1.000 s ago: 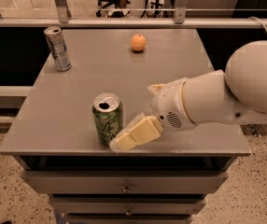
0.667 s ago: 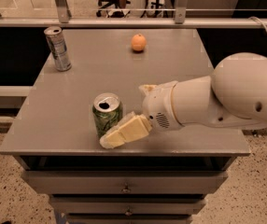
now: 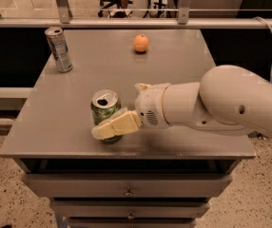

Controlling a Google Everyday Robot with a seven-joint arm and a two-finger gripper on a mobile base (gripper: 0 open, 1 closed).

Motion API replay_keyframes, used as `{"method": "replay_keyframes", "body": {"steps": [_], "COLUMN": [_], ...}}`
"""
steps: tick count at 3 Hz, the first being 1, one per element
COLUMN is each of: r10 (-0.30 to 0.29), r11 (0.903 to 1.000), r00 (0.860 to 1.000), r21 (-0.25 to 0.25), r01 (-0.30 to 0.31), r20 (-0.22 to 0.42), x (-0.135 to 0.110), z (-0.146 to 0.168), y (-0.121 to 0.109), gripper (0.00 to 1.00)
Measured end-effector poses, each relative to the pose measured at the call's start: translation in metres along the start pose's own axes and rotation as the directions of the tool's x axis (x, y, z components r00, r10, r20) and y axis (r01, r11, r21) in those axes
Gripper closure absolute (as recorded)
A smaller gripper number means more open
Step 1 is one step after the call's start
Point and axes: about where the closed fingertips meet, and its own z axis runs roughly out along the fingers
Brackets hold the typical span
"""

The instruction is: Knock green can over

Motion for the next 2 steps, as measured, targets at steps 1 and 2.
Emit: {"method": "replay_keyframes", "body": {"steps": [1,2], "r10": [0.030,0.045], "r11": [0.9955,0.9866], "r00": [0.999,0.995], "r21": [0.089,0.152], "r01": [-0.034,-0.057], "r20": [0.045,0.087], "x": [-0.024,-0.046], "z": [-0.003,-0.007], "y": [-0.048,-0.090], "gripper": [0.00,0.00]}}
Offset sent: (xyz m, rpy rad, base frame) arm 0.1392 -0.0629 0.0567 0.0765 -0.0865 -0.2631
